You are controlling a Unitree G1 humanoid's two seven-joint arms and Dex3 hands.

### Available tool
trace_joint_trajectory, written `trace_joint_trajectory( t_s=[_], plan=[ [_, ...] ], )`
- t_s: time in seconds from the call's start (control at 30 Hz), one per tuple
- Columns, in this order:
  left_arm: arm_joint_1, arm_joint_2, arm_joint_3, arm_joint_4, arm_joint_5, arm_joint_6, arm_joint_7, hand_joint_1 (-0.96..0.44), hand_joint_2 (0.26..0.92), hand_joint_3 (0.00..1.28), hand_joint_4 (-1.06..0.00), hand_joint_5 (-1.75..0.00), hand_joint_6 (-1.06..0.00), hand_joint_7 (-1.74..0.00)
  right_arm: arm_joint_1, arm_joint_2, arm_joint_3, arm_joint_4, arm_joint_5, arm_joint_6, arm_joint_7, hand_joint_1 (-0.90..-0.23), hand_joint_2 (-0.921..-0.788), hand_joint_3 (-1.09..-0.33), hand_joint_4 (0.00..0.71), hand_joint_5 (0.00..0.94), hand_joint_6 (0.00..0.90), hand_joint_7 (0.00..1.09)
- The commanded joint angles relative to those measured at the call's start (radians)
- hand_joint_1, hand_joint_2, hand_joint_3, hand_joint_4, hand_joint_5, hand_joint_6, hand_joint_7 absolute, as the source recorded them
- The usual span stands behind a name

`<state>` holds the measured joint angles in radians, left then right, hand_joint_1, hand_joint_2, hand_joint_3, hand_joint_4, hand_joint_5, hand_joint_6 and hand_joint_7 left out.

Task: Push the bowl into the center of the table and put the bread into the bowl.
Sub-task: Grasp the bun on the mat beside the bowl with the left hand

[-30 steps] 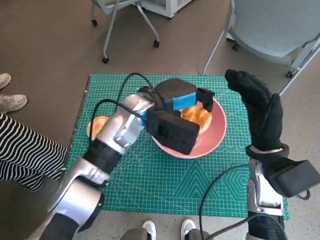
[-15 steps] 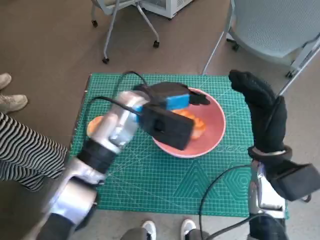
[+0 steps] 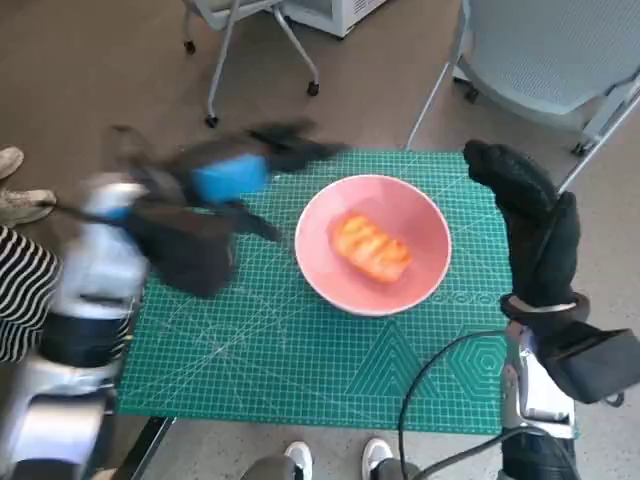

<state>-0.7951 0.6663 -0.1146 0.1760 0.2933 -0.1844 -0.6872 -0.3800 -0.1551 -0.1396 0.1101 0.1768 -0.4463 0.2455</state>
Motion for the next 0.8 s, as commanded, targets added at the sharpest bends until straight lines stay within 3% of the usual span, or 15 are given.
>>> trace_joint_trajectory(
  t_s=[0.03, 0.4, 0.8],
  plan=[
    [0.052, 0.085, 0.044, -0.041, 0.006, 0.009, -0.003, -0.32, 0.773, 0.01, -0.01, 0.00, -0.20, -0.03, 0.004, -0.006, -0.002, 0.021, 0.019, 0.007, 0.015, -0.720, -0.921, -0.716, 0.252, 0.000, 0.133, 0.54],
    [0.141, 0.173, 0.098, -0.014, -0.026, 0.030, -0.008, -0.19, 0.724, 0.00, -0.05, -0.01, -0.25, -0.05, -0.009, -0.004, 0.006, 0.041, 0.024, 0.003, 0.027, -0.715, -0.921, -0.718, 0.246, 0.000, 0.133, 0.53],
    [0.164, 0.172, 0.028, 0.079, 0.017, 0.110, -0.037, -0.15, 0.725, 0.00, -0.08, -0.01, -0.25, -0.04, -0.022, -0.006, 0.006, 0.065, 0.036, 0.005, 0.051, -0.710, -0.921, -0.721, 0.244, 0.000, 0.132, 0.53]
  ],
)
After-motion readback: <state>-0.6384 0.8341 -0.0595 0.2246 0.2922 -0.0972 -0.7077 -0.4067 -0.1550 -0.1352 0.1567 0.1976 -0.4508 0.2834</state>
